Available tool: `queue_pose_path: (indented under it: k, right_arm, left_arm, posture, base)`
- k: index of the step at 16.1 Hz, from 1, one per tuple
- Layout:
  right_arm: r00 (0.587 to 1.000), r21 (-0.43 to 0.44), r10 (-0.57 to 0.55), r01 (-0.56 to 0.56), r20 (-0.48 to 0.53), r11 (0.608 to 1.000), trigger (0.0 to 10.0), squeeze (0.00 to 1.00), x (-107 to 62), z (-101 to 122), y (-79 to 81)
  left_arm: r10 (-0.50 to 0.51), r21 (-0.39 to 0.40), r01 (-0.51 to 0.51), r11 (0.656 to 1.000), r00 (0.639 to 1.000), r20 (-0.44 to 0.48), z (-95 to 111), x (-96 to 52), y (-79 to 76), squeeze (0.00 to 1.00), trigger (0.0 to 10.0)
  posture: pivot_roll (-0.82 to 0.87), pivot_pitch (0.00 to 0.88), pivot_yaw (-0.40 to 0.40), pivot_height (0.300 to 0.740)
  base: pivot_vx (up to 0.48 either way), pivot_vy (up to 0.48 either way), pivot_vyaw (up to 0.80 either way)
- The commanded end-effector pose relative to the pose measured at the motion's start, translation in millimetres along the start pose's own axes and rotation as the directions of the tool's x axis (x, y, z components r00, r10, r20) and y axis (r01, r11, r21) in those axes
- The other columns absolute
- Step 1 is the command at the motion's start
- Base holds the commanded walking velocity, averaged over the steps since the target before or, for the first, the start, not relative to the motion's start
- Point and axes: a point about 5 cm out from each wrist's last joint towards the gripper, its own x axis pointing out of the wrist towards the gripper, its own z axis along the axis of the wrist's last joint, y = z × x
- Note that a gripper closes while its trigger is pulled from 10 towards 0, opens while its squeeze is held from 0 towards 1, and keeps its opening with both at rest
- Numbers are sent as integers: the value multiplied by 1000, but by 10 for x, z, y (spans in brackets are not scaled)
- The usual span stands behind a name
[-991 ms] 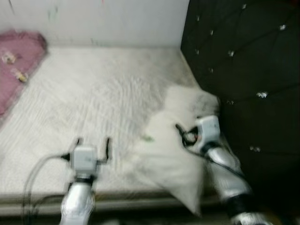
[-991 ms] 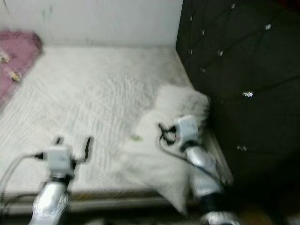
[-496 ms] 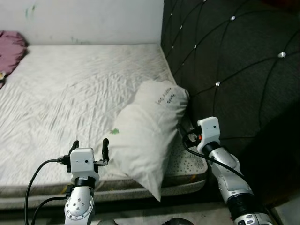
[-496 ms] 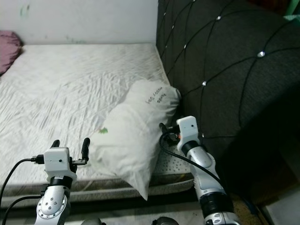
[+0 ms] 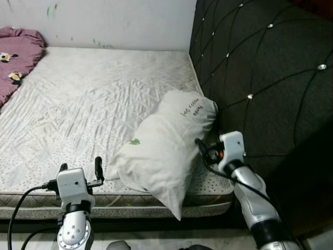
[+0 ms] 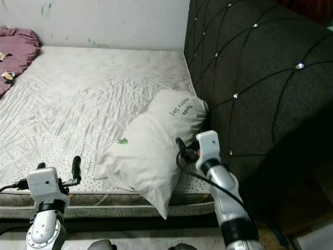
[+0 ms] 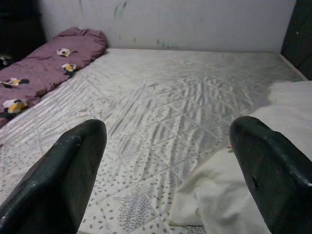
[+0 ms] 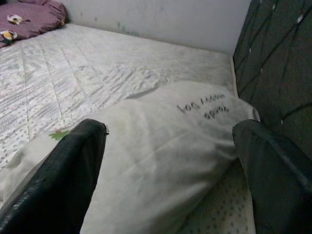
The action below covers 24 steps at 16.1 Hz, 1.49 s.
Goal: Clean up the room
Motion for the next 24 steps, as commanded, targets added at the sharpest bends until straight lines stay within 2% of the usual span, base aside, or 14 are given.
queue_pose_path:
  k: [1,6,10,12,16,20,21,24]
  right_arm:
    - [1000,7,-17,17,8,1000,10000,0,-8,32,-31]
    - [999,10,-33,32,20,999,10000,0,2,73,-53]
    - [998,20,-53,52,43,998,10000,0,-78,87,-83]
    - [998,6,-33,33,59,999,10000,0,-149,73,-36]
    - [1000,-16,-20,21,22,1000,10000,0,-239,-17,-49]
    - [999,-20,-24,25,26,999,10000,0,-222,20,-37]
    - [999,-40,-8,9,31,999,10000,0,-213,35,-16]
    - [999,-17,-19,20,36,1000,10000,0,-173,57,12]
  left_arm:
    - [10,3,-10,1000,1000,11,37,14,25,0,10000]
    - [-2,-21,3,1000,1000,22,72,40,-7,0,10000]
    - [12,-25,-10,1000,998,58,115,8,31,0,10000]
    - [52,-5,-52,999,992,118,221,24,93,0,10000]
    - [62,-44,-55,998,984,166,432,94,79,0,10000]
    - [55,-17,-54,998,994,95,265,35,74,0,10000]
    - [59,-16,-57,998,995,85,246,29,73,0,10000]
    - [77,-17,-76,997,996,46,196,28,68,0,10000]
  posture:
    - [14,0,-29,740]
    - [10,0,-27,740]
    - [4,0,-17,740]
    - [0,0,-17,740]
    - [8,0,-22,740]
    - [7,0,-20,740]
    - [7,0,-20,740]
    - [9,0,-22,740]
  base:
    - [0,0,-694]
    - [0,0,-779]
    - [0,0,0]
    - [0,0,0]
    - [0,0,0]
    - [0,0,0]
    - [0,0,800]
    - [0,0,800]
